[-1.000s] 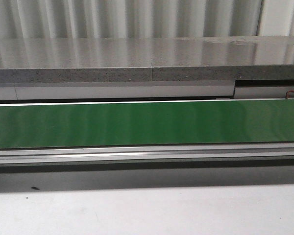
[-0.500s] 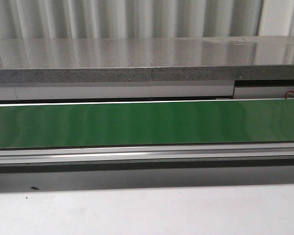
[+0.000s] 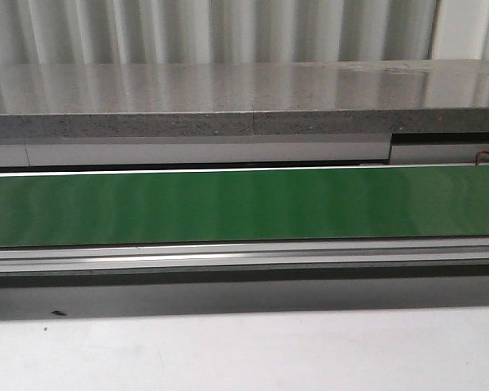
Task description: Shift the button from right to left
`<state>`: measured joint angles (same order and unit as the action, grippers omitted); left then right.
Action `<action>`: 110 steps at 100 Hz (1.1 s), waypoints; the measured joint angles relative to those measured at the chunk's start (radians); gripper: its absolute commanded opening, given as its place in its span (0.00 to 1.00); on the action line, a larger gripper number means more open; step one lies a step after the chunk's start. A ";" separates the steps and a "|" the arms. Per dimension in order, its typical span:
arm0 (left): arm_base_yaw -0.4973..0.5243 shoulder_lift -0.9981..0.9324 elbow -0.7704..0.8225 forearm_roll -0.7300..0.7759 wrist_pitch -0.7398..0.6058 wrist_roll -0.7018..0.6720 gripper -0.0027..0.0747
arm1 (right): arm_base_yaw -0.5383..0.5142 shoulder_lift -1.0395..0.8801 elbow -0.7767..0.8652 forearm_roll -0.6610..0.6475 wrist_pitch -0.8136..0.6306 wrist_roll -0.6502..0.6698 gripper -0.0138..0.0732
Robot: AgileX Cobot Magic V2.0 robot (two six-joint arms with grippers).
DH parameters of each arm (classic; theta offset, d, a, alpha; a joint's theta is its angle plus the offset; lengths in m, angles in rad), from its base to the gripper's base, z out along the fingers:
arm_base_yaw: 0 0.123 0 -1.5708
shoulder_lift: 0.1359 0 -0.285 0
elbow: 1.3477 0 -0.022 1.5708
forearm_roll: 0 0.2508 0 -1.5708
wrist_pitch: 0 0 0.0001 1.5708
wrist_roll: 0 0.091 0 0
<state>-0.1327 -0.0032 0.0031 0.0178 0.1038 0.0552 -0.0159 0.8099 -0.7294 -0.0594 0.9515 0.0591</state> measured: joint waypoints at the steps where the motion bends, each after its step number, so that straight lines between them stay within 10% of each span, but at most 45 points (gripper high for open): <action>1: 0.000 0.000 0.000 0.000 0.000 0.000 0.01 | 0.000 0.009 0.000 0.000 0.003 0.000 0.42; 20: 0.000 0.000 0.000 0.000 0.000 0.000 0.01 | 0.000 0.106 -0.026 0.008 0.014 0.000 0.90; 51: 0.000 0.000 0.000 0.000 0.000 0.000 0.01 | -0.023 0.192 -0.116 0.017 0.014 0.000 0.91; 110: 0.000 0.000 0.000 0.000 0.000 0.000 0.01 | -0.412 0.626 -0.358 0.017 -0.047 0.000 0.91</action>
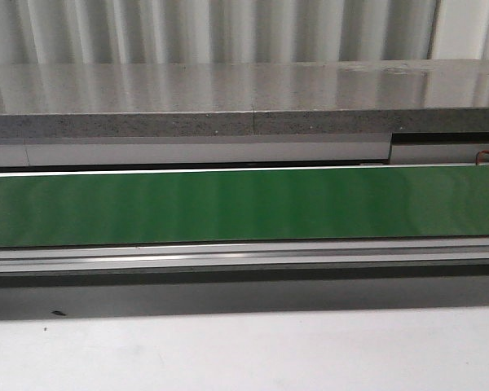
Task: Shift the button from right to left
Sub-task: 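Close the right gripper on the yellow-capped button's black body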
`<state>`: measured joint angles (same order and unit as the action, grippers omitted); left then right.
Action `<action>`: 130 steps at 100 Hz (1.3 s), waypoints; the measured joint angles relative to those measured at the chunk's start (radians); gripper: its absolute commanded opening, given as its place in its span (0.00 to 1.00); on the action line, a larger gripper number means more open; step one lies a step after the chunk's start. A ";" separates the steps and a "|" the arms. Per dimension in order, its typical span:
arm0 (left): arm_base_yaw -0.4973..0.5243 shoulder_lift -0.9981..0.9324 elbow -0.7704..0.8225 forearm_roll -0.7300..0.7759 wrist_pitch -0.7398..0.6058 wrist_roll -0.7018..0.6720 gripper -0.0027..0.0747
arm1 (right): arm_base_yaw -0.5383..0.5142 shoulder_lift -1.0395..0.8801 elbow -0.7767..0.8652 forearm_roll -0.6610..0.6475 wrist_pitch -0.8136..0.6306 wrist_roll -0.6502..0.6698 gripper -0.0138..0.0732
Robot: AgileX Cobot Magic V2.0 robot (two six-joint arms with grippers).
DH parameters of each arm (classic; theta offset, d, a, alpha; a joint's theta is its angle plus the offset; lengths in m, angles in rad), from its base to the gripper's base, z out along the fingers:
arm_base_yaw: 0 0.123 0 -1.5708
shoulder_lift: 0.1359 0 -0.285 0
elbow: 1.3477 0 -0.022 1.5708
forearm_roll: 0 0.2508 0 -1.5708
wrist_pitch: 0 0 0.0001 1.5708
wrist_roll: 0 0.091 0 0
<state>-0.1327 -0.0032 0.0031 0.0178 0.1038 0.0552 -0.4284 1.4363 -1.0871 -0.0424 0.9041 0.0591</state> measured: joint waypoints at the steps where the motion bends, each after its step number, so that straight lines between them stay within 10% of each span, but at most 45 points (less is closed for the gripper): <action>1: 0.000 0.000 0.000 0.000 0.000 0.000 0.01 | 0.000 0.006 -0.003 0.000 0.000 -0.002 0.91; 54: 0.000 0.000 0.000 0.000 0.000 0.000 0.01 | -0.004 0.393 -0.188 0.067 0.001 -0.213 0.88; 67: 0.000 0.000 0.000 0.000 0.000 0.000 0.01 | -0.004 0.465 -0.222 0.071 0.006 -0.223 0.65; 82: 0.000 0.000 0.000 0.000 0.000 0.000 0.01 | -0.004 0.529 -0.250 0.075 0.040 -0.230 0.07; 130: 0.000 0.000 0.000 0.000 0.000 0.000 0.01 | 0.001 0.441 -0.260 0.077 0.058 -0.232 0.09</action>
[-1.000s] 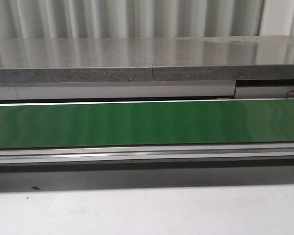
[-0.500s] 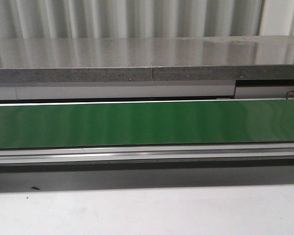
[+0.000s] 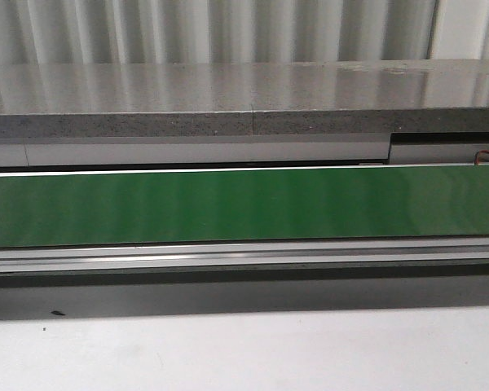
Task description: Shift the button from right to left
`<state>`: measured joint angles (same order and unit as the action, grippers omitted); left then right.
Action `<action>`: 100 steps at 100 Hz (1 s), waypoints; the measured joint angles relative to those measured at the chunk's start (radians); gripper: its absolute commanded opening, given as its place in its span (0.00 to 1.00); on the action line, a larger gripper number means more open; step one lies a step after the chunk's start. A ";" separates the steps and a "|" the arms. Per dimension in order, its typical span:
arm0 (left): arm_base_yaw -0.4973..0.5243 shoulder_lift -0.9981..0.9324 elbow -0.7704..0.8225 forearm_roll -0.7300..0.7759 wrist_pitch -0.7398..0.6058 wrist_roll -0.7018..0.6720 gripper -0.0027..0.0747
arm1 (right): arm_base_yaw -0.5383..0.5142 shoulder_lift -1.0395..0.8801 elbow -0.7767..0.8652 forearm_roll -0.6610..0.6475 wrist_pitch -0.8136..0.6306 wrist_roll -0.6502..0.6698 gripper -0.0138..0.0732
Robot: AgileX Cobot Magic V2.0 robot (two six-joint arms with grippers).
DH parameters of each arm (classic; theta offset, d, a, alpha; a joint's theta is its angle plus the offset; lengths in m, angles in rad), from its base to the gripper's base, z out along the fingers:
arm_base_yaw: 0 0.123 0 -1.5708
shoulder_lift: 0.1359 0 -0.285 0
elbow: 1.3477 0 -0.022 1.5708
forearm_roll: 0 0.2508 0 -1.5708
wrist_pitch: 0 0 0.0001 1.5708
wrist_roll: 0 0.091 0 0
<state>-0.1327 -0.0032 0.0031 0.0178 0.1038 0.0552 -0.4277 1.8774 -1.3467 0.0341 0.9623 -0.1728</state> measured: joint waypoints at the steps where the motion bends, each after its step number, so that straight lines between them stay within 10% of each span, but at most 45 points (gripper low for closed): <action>1: 0.000 0.000 0.000 0.000 0.000 0.000 0.01 | 0.002 -0.008 -0.002 0.000 0.004 0.000 0.09; 56: 0.000 0.000 0.000 0.000 0.000 0.000 0.01 | 0.233 -0.122 -0.018 0.079 0.091 0.116 0.13; 85: 0.000 0.000 0.000 0.000 0.000 0.000 0.01 | 0.247 -0.086 -0.018 0.095 0.063 0.187 0.81; 100: 0.000 0.000 0.000 0.000 0.000 0.000 0.01 | 0.247 -0.104 -0.018 0.088 0.056 0.173 0.84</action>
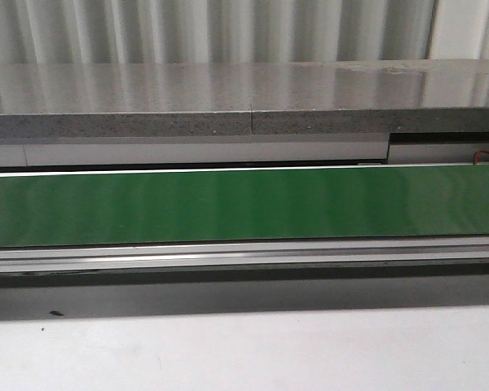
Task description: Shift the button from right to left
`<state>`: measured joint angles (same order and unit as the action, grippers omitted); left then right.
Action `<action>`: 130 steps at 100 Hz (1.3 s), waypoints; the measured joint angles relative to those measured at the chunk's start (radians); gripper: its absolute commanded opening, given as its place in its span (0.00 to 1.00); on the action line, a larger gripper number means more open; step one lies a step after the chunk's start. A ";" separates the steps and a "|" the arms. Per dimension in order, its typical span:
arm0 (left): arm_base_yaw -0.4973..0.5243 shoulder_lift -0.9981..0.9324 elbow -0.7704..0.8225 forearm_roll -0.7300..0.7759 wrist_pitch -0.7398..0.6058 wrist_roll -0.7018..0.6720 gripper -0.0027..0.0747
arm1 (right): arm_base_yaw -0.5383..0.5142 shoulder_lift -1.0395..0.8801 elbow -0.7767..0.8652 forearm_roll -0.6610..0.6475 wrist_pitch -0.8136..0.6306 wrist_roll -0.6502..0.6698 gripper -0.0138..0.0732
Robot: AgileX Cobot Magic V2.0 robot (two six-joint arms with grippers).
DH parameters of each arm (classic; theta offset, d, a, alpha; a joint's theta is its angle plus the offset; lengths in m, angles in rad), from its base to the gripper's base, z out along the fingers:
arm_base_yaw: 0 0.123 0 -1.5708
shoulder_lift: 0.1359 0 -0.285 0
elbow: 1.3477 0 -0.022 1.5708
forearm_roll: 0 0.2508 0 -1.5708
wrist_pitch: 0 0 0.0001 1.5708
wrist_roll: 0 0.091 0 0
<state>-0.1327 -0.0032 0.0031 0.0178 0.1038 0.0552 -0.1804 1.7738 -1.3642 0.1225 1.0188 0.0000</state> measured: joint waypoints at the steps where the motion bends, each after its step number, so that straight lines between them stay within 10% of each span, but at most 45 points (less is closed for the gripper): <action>1: 0.000 0.000 0.000 0.000 0.000 0.000 0.01 | 0.002 -0.005 0.000 0.000 0.000 0.000 0.84; 33: 0.000 0.000 0.000 0.000 0.000 0.000 0.01 | 0.108 -0.139 0.006 -0.002 0.000 -0.102 0.81; 85: 0.000 0.000 0.000 0.000 0.000 0.000 0.01 | 0.244 -0.517 0.300 -0.002 -0.150 -0.121 0.10; 130: 0.000 0.000 0.000 0.000 0.000 0.000 0.01 | 0.245 -0.967 0.586 -0.002 -0.270 -0.123 0.08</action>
<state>-0.1327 -0.0032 0.0031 0.0178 0.1038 0.0552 0.0641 0.8064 -0.7781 0.1205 0.7487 -0.1229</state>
